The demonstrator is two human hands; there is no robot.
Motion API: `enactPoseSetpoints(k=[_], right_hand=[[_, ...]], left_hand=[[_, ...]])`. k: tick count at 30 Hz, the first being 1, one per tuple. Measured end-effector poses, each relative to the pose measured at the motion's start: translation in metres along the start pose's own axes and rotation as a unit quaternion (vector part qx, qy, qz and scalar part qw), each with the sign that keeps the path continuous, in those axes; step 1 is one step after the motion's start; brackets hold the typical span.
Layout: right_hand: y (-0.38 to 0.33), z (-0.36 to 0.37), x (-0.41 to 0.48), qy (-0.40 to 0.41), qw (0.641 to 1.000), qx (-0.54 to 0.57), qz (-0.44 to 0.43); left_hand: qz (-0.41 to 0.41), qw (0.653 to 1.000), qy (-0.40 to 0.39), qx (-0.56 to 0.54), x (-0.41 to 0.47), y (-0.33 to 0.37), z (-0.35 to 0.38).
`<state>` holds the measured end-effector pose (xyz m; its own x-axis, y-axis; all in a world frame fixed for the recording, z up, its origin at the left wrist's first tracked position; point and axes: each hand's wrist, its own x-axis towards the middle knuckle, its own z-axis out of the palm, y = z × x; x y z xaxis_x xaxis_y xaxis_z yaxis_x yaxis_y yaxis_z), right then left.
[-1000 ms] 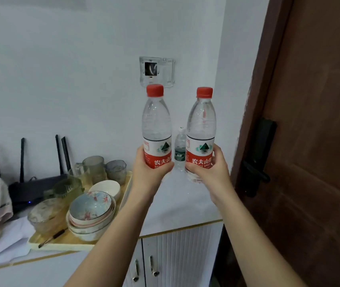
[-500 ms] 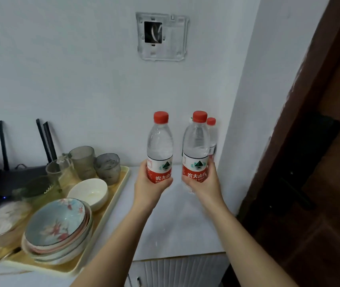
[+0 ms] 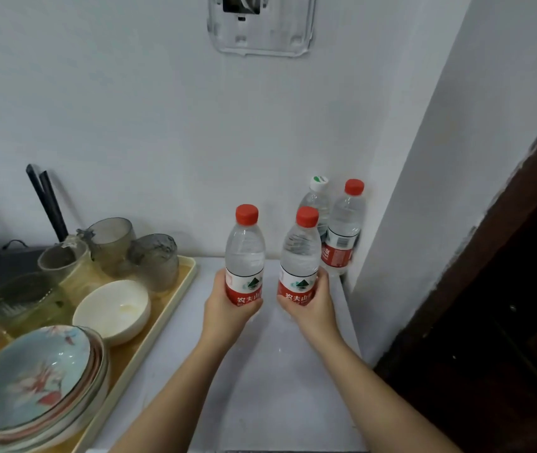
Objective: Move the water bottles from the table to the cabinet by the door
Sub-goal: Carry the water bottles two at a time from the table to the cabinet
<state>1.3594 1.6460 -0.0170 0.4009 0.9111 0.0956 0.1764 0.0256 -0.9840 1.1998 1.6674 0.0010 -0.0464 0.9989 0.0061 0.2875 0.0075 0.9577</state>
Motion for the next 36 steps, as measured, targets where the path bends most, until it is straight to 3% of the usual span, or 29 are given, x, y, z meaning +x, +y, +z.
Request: enactPoseSetpoints(k=[14, 18, 29, 36], right_hand=[[0.015, 0.0, 0.008, -0.034, 0.998, -0.045, -0.018], [0.02, -0.012, -0.002, -0.012, 0.994, -0.099, -0.035], [0.012, 0.007, 0.02, 0.053, 0.986, -0.149, -0.045], [0.008, 0.02, 0.049, 0.052, 0.982, -0.179, -0.031]], left_hand=[[0.025, 0.997, -0.062, 0.026, 0.013, -0.021, -0.002], [0.041, 0.995, -0.034, 0.085, 0.011, -0.029, -0.009], [0.069, 0.996, -0.009, 0.063, 0.038, -0.022, 0.007], [0.056, 0.996, -0.002, 0.075, 0.064, -0.01, 0.017]])
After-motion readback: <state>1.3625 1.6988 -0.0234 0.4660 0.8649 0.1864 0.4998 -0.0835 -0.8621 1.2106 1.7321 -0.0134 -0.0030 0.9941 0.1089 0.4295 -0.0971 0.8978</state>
